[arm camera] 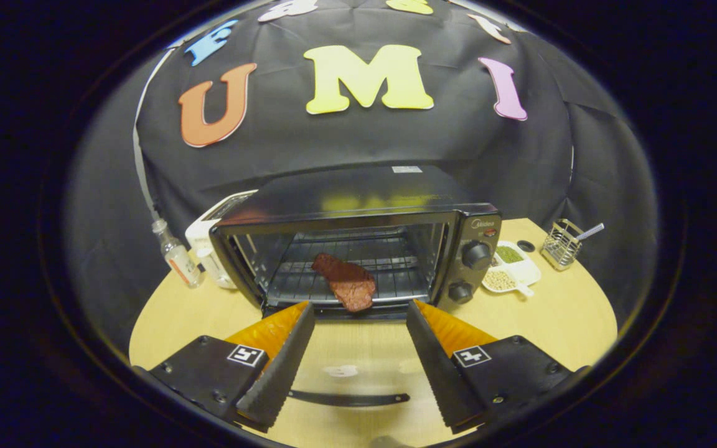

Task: Open the toaster oven, put the food inside, and close the toaster oven door.

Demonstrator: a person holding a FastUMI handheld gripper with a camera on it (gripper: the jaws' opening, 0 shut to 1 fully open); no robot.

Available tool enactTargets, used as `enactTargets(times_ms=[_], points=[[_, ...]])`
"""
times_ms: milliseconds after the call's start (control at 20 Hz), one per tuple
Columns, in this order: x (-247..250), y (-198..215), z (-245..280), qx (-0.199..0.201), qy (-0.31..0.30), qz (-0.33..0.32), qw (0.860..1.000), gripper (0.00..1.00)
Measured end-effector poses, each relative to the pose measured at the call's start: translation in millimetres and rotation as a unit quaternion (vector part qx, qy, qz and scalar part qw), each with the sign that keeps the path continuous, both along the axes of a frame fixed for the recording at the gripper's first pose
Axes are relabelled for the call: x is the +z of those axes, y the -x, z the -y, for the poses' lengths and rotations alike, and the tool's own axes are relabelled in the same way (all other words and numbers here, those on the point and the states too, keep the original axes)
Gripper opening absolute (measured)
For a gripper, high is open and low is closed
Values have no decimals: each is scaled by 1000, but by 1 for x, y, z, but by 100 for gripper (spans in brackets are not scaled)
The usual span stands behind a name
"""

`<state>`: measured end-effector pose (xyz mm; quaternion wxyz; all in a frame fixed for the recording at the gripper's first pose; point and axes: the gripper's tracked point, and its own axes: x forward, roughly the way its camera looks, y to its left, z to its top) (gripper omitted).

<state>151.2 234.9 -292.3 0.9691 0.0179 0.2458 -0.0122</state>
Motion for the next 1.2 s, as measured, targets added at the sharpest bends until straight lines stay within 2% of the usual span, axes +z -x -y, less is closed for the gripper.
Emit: enactTargets(times_ms=[400,700,950,1200], points=[[-40,68,19,24,25,-42,999,95],[-80,101,24,33,30,-78,996,95],[-110,109,17,41,26,-100,994,95],[-135,99,22,35,21,-110,993,95]])
